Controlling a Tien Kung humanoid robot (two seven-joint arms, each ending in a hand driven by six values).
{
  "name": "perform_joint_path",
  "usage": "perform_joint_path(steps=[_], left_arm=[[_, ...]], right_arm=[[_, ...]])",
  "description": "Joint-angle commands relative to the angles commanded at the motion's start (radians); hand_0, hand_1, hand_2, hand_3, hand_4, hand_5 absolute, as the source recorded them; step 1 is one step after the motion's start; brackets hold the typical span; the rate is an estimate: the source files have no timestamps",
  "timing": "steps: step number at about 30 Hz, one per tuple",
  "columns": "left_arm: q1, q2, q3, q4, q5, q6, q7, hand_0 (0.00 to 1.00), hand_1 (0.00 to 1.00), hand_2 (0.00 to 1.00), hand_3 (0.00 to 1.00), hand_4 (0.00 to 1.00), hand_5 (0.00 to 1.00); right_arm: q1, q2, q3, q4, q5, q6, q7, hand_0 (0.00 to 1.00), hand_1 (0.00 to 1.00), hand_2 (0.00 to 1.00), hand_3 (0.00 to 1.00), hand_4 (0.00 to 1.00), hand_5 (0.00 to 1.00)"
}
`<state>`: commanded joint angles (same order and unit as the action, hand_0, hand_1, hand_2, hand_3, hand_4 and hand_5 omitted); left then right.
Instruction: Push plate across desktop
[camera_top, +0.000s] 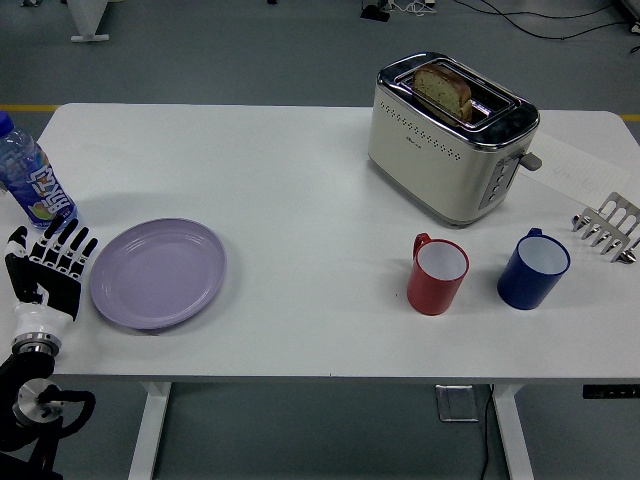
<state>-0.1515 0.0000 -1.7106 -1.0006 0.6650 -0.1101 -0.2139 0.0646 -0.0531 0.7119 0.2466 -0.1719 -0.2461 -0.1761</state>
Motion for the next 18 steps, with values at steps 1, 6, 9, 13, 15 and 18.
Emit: perform_joint_path(steps=[1,6,9,13,15,18], left_arm=[[0.000,0.000,0.002,0.001,-0.002,-0.002,-0.001,0.737,0.757,0.709,0.626,0.579,0.998],[-0.002,0.000,0.019,0.007,-0.011,-0.009,-0.004,0.726,0.751,0.705,0.614,0.580,0.998],[-0.002,0.000,0.027,0.011,-0.018,-0.012,-0.008,0.726,0.751,0.705,0.614,0.580,0.998],[-0.002,0.000,0.037,0.015,-0.026,-0.013,-0.016,0.720,0.744,0.695,0.602,0.574,0.998],[-0.004,0.000,0.042,0.018,-0.028,-0.014,-0.017,0.720,0.744,0.695,0.602,0.574,0.998],[-0.006,0.000,0.048,0.020,-0.030,-0.014,-0.018,0.720,0.744,0.690,0.601,0.573,0.998]], right_arm=[[0.000,0.000,0.001,0.000,-0.002,0.000,-0.001,0.583,0.523,0.613,0.597,0.302,0.565],[0.002,0.001,0.003,0.001,-0.011,0.000,-0.005,0.583,0.523,0.613,0.597,0.302,0.564],[0.002,0.001,0.003,0.001,-0.012,0.002,-0.004,0.583,0.523,0.613,0.597,0.302,0.564],[0.002,0.001,0.004,0.001,-0.016,0.002,-0.005,0.584,0.523,0.613,0.597,0.302,0.564],[0.002,0.001,0.005,0.001,-0.018,0.002,-0.005,0.584,0.523,0.613,0.597,0.302,0.564],[0.002,0.001,0.007,0.001,-0.028,0.002,-0.007,0.584,0.523,0.614,0.597,0.302,0.563]])
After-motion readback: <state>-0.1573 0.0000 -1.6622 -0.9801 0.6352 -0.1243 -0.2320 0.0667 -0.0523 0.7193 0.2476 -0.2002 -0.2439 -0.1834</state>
